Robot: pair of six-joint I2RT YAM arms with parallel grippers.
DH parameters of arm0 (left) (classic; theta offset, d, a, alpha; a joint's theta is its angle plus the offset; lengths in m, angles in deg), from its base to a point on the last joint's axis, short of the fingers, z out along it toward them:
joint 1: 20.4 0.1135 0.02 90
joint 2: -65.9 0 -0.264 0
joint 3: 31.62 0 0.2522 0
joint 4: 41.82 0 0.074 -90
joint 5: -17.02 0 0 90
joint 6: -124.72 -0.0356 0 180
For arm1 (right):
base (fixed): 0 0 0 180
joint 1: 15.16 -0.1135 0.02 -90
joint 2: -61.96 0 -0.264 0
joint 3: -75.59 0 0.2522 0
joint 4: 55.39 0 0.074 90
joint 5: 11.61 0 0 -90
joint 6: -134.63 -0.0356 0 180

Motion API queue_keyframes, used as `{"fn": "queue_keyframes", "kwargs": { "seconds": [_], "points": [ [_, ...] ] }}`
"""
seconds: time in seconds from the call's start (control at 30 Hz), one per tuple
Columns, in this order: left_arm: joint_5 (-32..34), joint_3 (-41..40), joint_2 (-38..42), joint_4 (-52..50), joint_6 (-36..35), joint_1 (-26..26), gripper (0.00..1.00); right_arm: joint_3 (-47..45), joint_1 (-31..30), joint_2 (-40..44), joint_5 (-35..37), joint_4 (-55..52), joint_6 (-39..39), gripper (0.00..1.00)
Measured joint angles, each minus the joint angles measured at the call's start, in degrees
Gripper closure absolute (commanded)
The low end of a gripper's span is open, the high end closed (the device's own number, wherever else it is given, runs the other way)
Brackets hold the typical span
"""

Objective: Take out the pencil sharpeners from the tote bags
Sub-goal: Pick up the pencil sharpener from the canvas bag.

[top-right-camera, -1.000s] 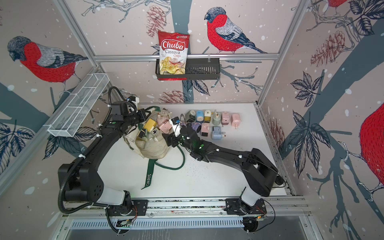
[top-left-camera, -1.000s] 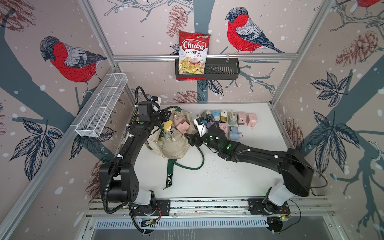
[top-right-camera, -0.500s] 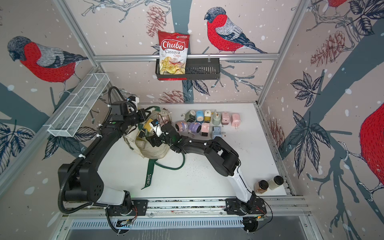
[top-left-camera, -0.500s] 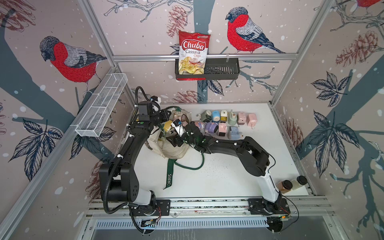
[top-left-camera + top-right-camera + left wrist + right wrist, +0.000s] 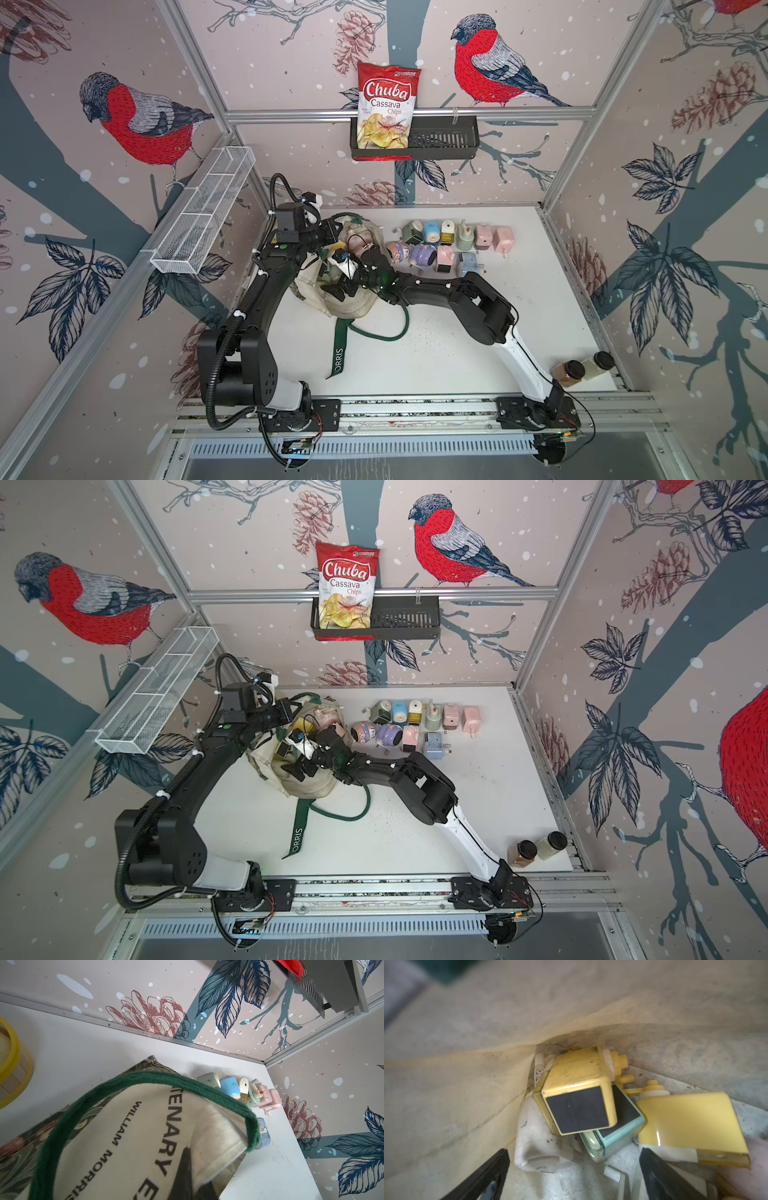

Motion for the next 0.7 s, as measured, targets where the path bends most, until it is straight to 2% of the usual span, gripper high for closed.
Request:
{"fn": "queue_keyframes", "kwargs": {
  "seconds": [0.17, 0.3, 0.7],
  "points": [
    [-2.78, -0.61, 0.00, 1.01, 0.74, 0.00, 1.00, -2.21, -0.02, -1.07, -1.11, 5.66, 1.99, 0.00],
    [-5.99, -1.66, 0.52, 3.02, 2.32, 0.00, 1.00, 0.00, -0.57, -2.78, -0.70, 6.71, 2.64, 0.00],
    [-13.90, -3.87, 2.45, 7.72, 5.60, -0.13, 1.00, 0.46, -0.35, -3.69, 5.16, 10.27, 2.64, 0.01]
  ]
}}
